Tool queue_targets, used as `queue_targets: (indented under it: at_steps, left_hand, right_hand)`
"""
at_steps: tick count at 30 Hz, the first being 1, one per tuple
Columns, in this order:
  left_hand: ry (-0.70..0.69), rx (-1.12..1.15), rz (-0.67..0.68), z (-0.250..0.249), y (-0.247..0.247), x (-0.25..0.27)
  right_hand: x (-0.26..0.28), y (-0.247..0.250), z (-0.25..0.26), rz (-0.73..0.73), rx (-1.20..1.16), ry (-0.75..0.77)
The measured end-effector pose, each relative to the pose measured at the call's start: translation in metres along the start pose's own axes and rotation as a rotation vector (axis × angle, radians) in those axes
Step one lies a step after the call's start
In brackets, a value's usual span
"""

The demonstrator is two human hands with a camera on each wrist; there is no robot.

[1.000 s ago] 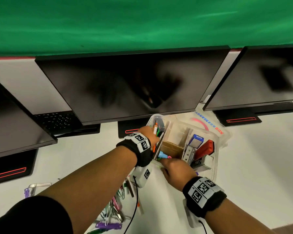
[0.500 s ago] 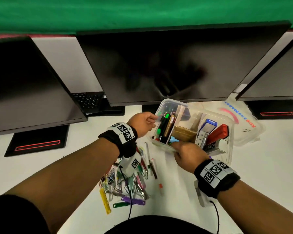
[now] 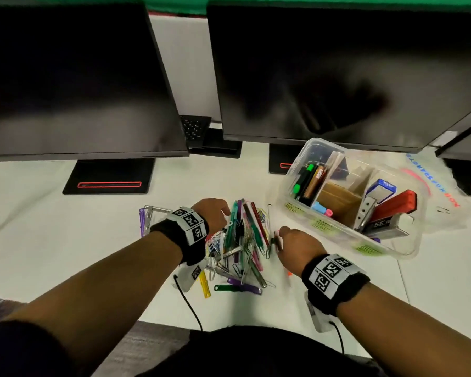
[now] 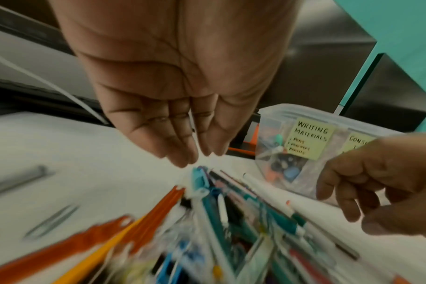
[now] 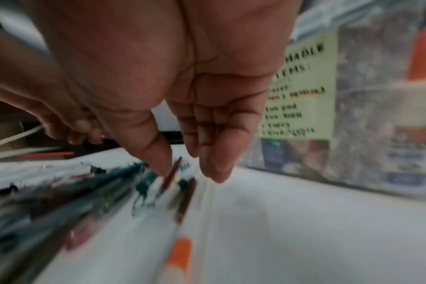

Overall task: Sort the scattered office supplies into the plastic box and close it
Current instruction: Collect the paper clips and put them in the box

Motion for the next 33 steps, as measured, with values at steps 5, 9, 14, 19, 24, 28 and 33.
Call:
queue_targets:
  at_steps: [5, 9, 14, 19, 24, 28, 33]
  left_hand:
    - [0.133, -0.095, 0.014, 0.042, -0.027, 0.014]
    - [0.231, -0.066, -0.039, 0.074, -0.022, 0.019]
    - [0.421, -0.038, -0.146, 0.115, -0.005, 0.029]
    - [0.685, 0.077, -0.178, 0.169, -0.005, 0.047]
    - [0.827, 0.278, -0.117, 0.206, -0.023, 0.055]
    - [0.745, 0.186, -0.227, 0.201, -0.014, 0.049]
    - [0.405, 0.076, -0.18, 0.157, -0.016, 0.024]
  right_hand:
    - [-0.001, -0.032, -0.031, 0.077, -0.088, -0.183]
    - [-0.007, -0.022, -0.034, -0.032, -0.205, -0.242]
    - [-0.026, -0.01, -0.012, -0.117, -0.294, -0.218]
    - [-0.046, -0.021, -0.002, -0.114, -0.281, -0.26]
    - [-0.051, -0.032, -0.007, -0.066, -0.222, -0.268]
    - [-0.053, -0.03, -0.011, -0.098, -0.257, -0.265]
    - [-0.05, -0.029, -0.012, -0.1, -0.318, -0.272]
Point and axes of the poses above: each hand's wrist, its own x-axis away from the middle knuckle, its own y-axis out of the back of the hand, z = x × y, the point moved 9 cm from there along -x, towards the middle knuckle, and after that the axes turned 9 degrees about -x, right-handed, at the moved point
